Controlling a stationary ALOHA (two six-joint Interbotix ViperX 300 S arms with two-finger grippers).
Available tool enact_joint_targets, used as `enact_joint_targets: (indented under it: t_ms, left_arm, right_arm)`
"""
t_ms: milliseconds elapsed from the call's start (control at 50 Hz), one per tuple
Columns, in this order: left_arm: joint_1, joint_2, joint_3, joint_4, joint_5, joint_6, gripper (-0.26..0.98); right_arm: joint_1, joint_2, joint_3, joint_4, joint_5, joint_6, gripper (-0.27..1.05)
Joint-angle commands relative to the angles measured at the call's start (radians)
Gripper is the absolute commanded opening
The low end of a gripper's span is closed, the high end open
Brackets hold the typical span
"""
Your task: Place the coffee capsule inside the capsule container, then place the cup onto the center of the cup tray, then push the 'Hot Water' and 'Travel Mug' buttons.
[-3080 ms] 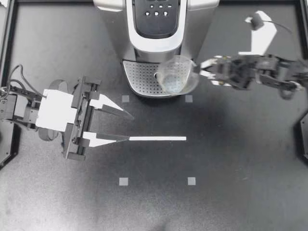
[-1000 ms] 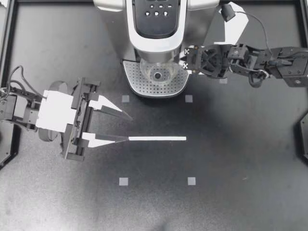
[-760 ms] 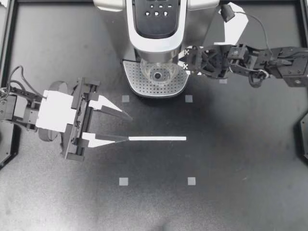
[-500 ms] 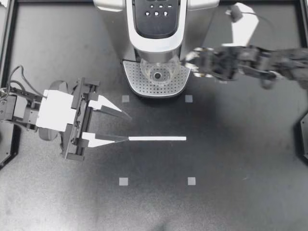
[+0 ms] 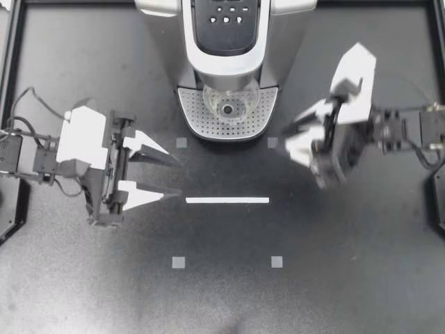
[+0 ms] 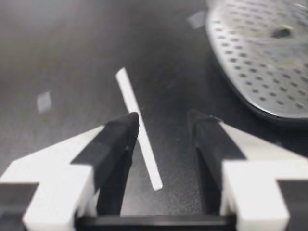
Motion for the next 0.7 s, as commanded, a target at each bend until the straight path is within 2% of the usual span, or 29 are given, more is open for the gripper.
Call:
enact_joint_targets:
  t_ms: [0,380,680]
  left_arm:
    - [0.005,-0.018,-0.012,-0.008,-0.006,0.003,0.45]
    - [0.005,-0.118,-0.032,-0.008,-0.008,0.028,0.45]
    - [0.005,-0.187,-0.017,-0.008,-0.043,0.031,0.45]
  right_arm:
    - [0.021,-0.021,-0.014,-0.043,-0.025,-0.018,0.51]
    - [0.043,-0.127,-0.035,-0.052,-0.264,-0.124,0.51]
    - [0.043,-0.127,-0.069,-0.054,-0.287,-0.132,0.51]
